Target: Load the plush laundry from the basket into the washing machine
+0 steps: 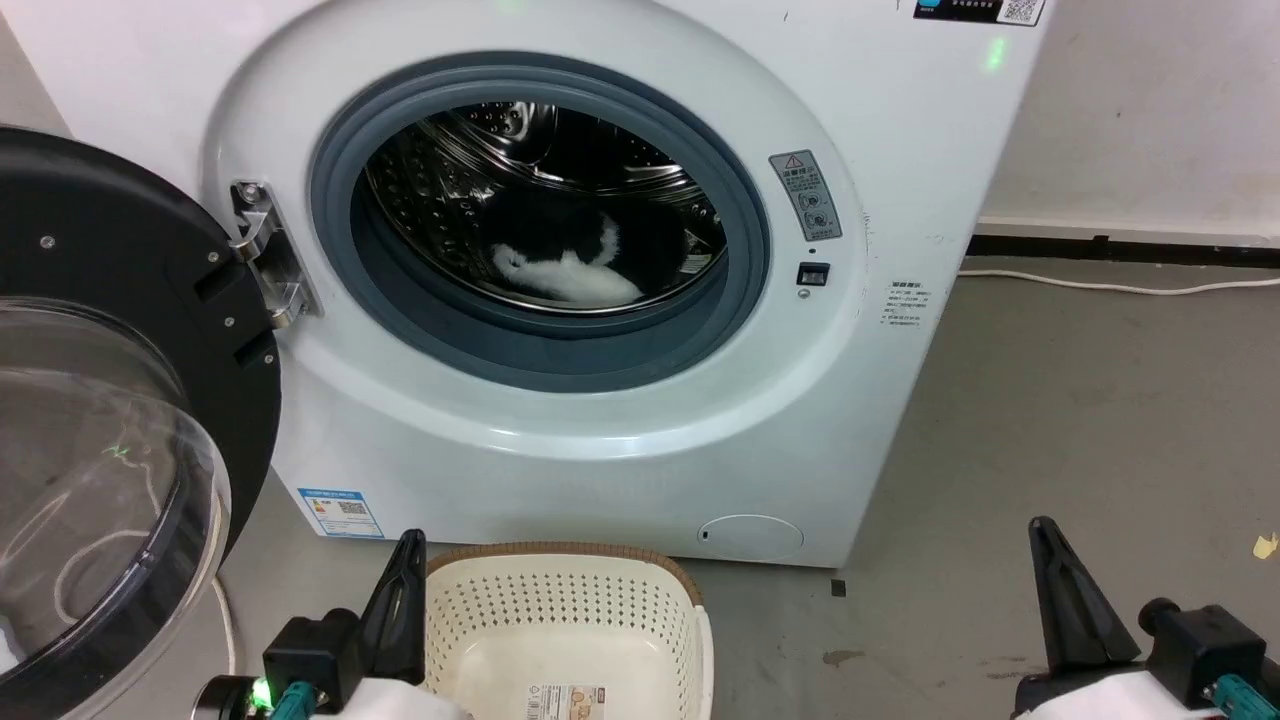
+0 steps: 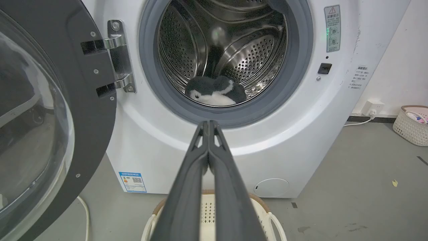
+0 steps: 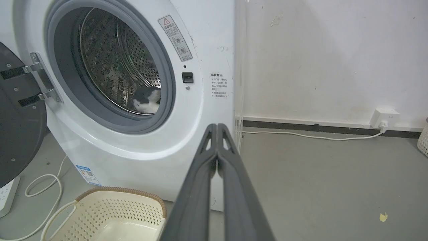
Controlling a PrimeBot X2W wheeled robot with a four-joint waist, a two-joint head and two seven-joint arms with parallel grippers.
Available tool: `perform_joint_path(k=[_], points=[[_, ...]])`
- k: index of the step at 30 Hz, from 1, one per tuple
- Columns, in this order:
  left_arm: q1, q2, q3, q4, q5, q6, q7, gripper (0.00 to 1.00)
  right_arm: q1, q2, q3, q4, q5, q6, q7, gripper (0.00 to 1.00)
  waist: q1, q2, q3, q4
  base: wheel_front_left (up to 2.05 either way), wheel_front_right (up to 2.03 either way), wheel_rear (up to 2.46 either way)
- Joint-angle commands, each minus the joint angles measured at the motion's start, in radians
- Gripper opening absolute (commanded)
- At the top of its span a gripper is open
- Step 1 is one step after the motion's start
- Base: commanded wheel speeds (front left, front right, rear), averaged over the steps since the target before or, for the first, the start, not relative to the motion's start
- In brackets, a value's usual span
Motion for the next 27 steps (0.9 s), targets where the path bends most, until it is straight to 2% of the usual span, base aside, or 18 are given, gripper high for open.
perform_joint_path(k=[1, 27], points=[[-0.012, 0.0, 0.006, -0.009, 0.012, 0.007, 0.009, 0.0, -0.014, 0.001, 0.004, -0.005, -0.012, 0.0, 0.008, 0.0, 0.0, 0.0, 0.0, 0.0, 0.0, 0.0, 0.0], [-0.025, -0.001, 0.019, -0.033, 0.043, 0.019, 0.068, 0.0, -0.035, 0.001, 0.015, -0.014, -0.043, -0.001, 0.068, 0.0, 0.0, 0.0, 0.001, -0.005, 0.0, 0.0, 0.0]])
